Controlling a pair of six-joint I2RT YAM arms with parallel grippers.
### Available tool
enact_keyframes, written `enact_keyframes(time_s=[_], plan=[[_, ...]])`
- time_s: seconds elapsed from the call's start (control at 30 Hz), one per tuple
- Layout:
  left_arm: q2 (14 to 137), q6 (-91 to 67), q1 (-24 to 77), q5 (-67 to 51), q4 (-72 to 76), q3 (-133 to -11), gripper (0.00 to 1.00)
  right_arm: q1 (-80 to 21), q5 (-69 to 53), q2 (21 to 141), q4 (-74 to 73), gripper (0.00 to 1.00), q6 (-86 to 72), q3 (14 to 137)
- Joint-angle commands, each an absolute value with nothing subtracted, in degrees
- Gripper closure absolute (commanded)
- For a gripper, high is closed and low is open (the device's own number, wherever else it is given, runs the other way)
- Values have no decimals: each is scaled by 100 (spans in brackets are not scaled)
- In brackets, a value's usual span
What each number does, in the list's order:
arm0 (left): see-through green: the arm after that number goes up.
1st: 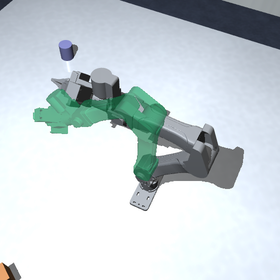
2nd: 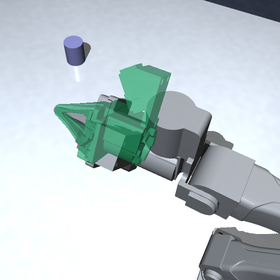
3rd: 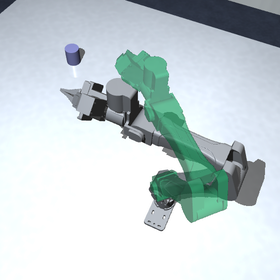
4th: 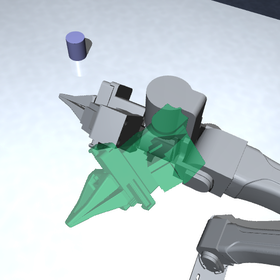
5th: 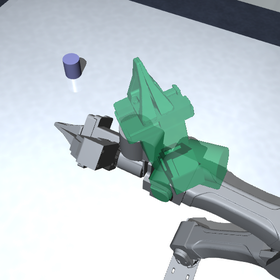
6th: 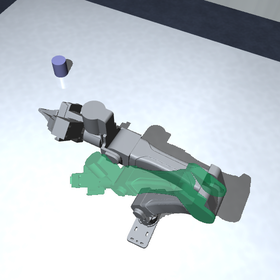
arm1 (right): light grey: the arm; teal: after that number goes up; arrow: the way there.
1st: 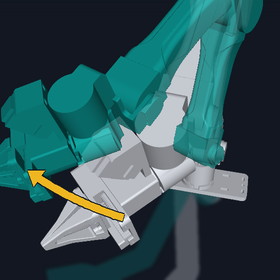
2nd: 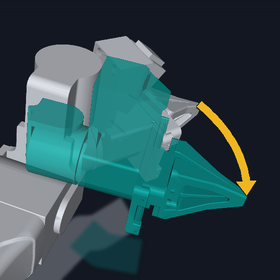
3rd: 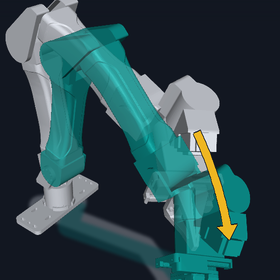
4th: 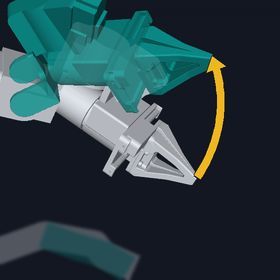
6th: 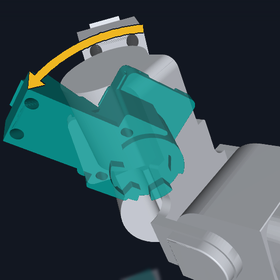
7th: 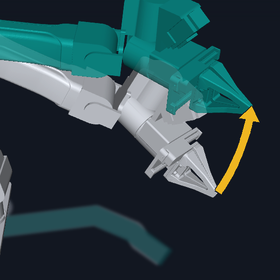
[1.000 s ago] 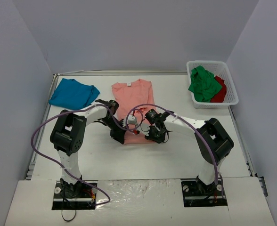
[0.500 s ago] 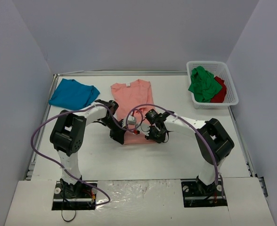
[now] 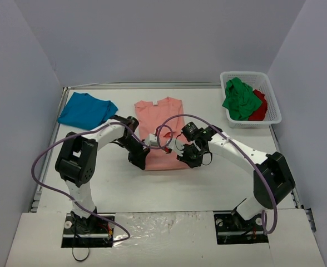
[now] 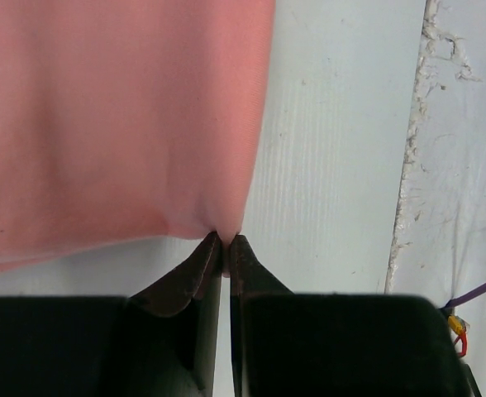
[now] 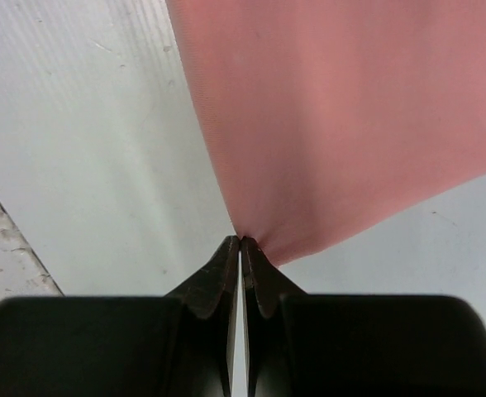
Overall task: Fold and stack the t-shirts
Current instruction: Grab one side of the 2/3 rectangular tshirt with both arms, then fold the long partially folded tshirt into a neat square
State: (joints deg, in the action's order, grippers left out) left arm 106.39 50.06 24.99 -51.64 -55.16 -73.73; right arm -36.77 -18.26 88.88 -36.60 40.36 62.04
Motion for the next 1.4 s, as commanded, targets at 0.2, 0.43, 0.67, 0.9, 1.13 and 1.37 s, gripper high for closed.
enact_keyframes(time_s=[0.2, 0.43, 0.67, 0.9, 1.13, 1.37], plan=[[9915, 5466, 2496, -4861, -6652, -7804, 98, -3454, -2100, 8359, -4833, 100, 3955, 6591], [9642, 6511, 2584, -5168, -8258, -8138, 98, -3393, -2812, 8165, -5545, 100, 4183, 6881], [9194, 6663, 2830, -5300, -8578, -7919, 98, -3410, -3533, 8288, -6353, 100, 4569, 7215], [8903, 5749, 2778, -4800, -7807, -7954, 98, -3331, -3376, 8647, -6469, 100, 4588, 7795], [9105, 5239, 2672, -4378, -7453, -8673, 98, -3015, -2980, 9377, -6442, 100, 4641, 8700], [9562, 5212, 2470, -4210, -7585, -9578, 98, -2857, -2795, 9931, -6635, 100, 4728, 9649]])
